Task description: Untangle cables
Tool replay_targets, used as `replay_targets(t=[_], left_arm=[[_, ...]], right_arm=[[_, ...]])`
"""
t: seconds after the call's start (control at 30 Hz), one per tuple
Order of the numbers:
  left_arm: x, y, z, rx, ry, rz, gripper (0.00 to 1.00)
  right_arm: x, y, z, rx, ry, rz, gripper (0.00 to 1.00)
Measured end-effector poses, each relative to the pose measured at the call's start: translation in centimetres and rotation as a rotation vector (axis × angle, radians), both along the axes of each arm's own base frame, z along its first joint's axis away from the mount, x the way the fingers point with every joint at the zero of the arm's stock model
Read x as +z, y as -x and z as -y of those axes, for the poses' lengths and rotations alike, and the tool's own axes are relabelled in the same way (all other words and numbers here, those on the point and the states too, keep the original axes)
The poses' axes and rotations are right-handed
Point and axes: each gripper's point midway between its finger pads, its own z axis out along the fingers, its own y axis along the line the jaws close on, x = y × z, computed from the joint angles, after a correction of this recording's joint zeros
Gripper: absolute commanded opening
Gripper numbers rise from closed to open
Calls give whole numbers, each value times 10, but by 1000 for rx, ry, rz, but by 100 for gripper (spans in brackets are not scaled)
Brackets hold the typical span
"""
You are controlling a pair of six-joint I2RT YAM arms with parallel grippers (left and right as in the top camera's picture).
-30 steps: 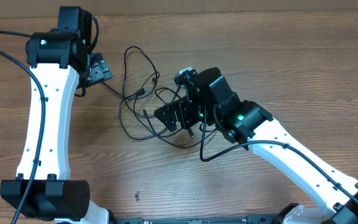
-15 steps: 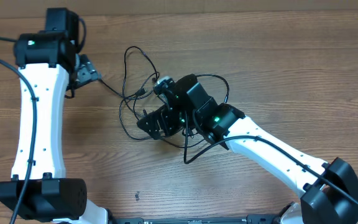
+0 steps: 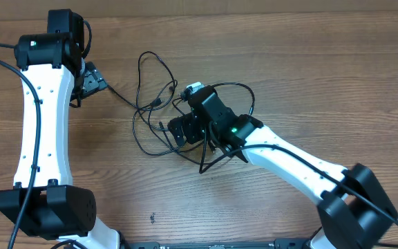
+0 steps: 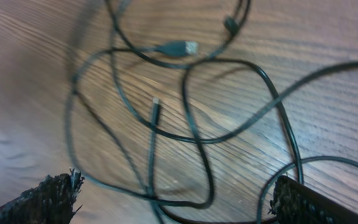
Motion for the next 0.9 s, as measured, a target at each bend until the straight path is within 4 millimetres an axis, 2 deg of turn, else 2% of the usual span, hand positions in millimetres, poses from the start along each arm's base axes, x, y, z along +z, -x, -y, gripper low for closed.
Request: replay_targets(t=[0.1, 0.13, 0.23, 0.27, 0.33, 0.47, 0.5, 0.53, 0.6, 0.73, 0.9], left_arm=[[0, 0, 0, 0, 0, 0, 100], [0, 0, 0, 0, 0, 0, 100], [0, 0, 0, 0, 0, 1, 100], [0, 0, 0, 0, 0, 0, 100], [0, 0, 0, 0, 0, 0, 100], [0, 0, 1, -1, 3, 1, 99], [0, 0, 1, -1, 3, 1, 99], [0, 0, 1, -1, 3, 1, 100], [0, 0, 1, -1, 3, 1, 100], [0, 0, 1, 0, 4, 1, 100], [0, 0, 1, -1, 4, 1, 100]], right_arm=[[-27, -5, 3, -18, 49, -27, 96], [-32, -7, 4, -24, 54, -28, 89], [-35, -18, 4, -50, 42, -8, 58], [-35, -21, 3, -53, 35, 1, 52], [-38, -25, 2, -55, 31, 9, 49], [-45, -24, 2, -55, 42, -2, 54], [-46, -24, 3, -54, 44, -2, 51], [-47, -24, 2, -54, 45, -5, 38], [-52, -23, 2, -51, 51, -14, 4], [-64, -17, 0, -43, 45, -62, 4], [-62, -10, 0, -54, 29, -105, 4]])
